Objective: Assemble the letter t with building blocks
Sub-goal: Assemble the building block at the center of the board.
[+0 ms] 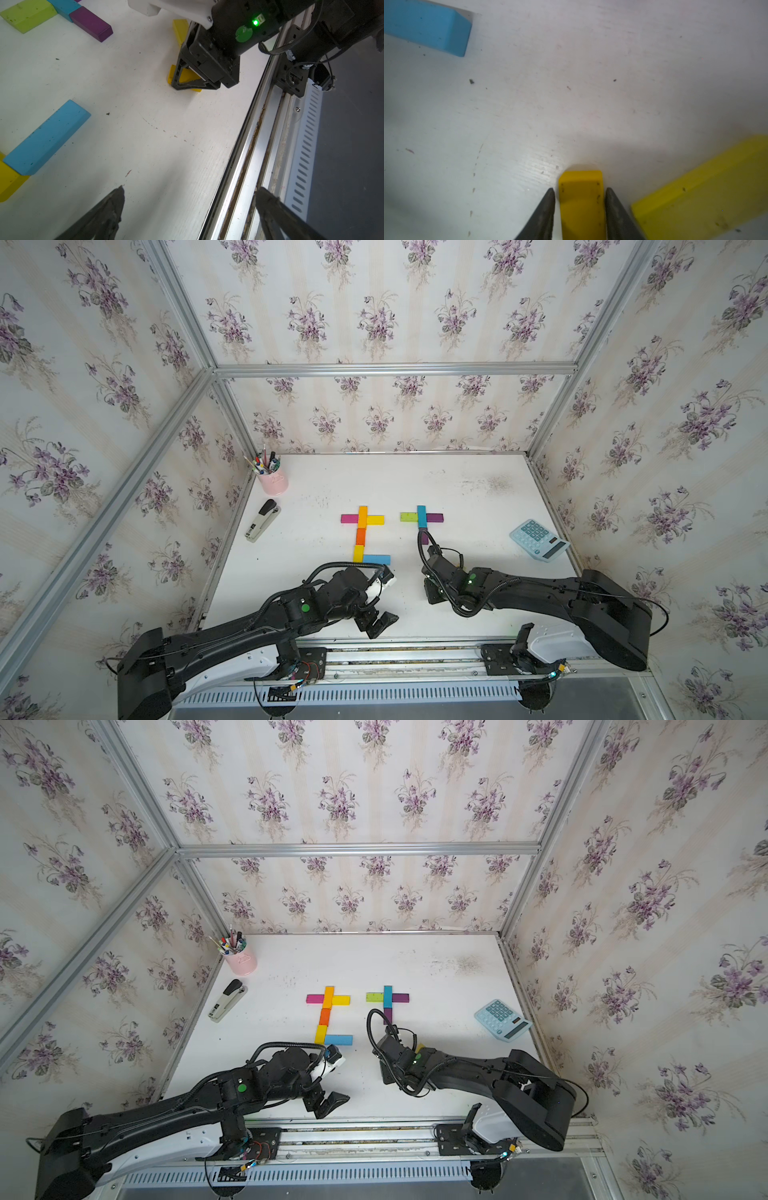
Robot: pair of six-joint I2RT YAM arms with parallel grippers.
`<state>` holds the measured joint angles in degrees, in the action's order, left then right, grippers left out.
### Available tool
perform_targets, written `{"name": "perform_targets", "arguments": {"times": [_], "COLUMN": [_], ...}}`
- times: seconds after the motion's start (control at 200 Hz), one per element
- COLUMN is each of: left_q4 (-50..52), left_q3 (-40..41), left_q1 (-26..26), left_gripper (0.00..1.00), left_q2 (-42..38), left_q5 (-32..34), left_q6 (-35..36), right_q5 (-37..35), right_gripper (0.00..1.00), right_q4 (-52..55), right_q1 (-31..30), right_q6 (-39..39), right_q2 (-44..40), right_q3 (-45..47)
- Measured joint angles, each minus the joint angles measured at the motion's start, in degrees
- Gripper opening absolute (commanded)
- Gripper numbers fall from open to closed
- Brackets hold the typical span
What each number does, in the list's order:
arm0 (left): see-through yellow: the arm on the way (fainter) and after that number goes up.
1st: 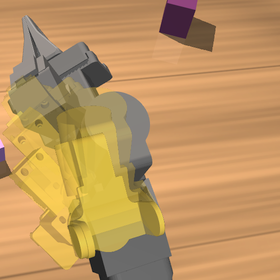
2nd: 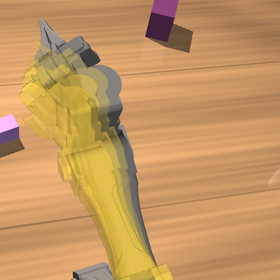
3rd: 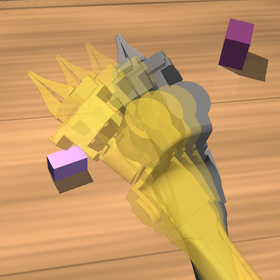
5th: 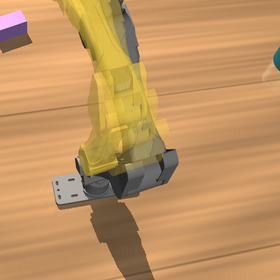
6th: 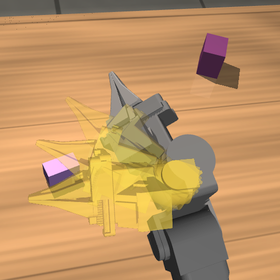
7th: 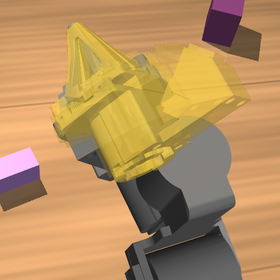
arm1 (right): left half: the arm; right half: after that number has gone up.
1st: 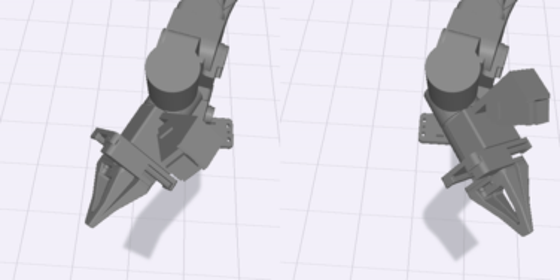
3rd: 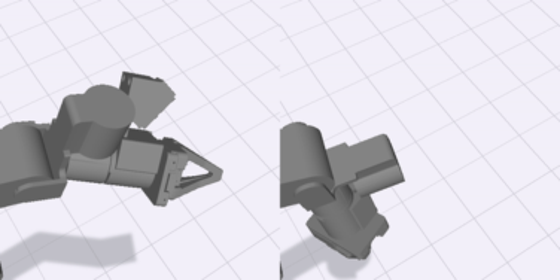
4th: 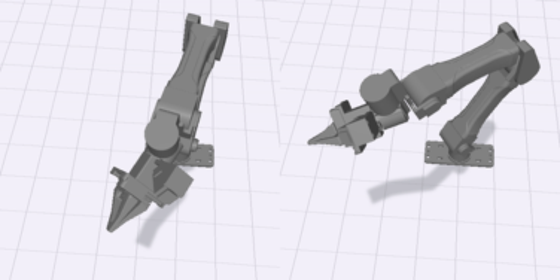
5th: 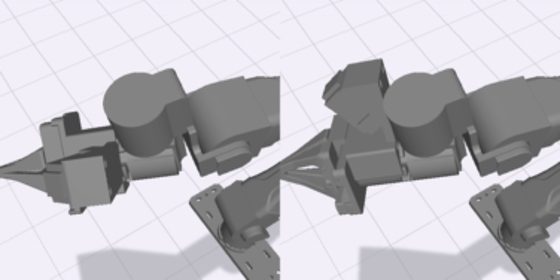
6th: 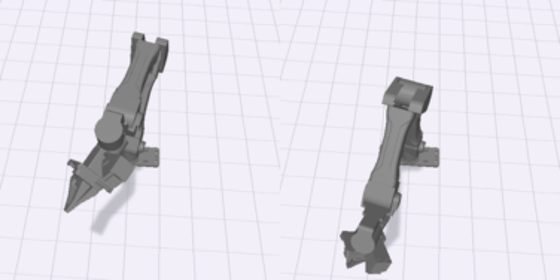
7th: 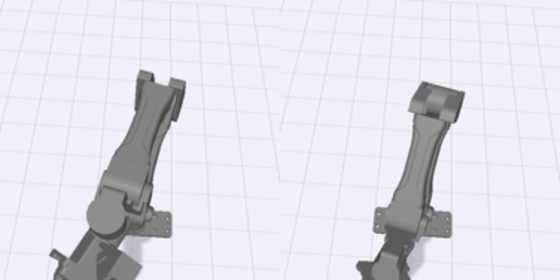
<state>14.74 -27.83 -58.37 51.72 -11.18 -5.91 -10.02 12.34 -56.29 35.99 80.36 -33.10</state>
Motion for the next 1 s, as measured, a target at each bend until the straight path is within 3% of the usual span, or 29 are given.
{"name": "perform_targets", "arguments": {"times": [0.45,0.724,0.809,0.999], "left_q4": [-1.44,-1.68,-1.68,-1.66], "left_q3": [-0.74,-0.17,-0.04,0.87], "left_q1": [0.00,0.79,1.16,4.17], "left_gripper": [1.00,1.00,1.00,1.00], "left_q2": [-0.79,-2.27,-2.67,-3.34], "left_q5": [-0.07,1.33,0.50,-2.21], "left_q6": [1.49,1.99,1.95,1.97], "right_q5": [-0.02,-1.57,-2.05,-1.79], "right_gripper": [0.47,0.36,0.29,0.24], "right_q4": [-0.83,-1.07,-0.76,1.14], "right_q1": [-0.07,0.00,0.00,0.13], "right_q6": [0.07,-0.02,-0.15,0.07], "right_q2": [0.33,2.32,3.15,6.01], "right_q3": [0.11,-1.05,-1.97,-5.44]}}
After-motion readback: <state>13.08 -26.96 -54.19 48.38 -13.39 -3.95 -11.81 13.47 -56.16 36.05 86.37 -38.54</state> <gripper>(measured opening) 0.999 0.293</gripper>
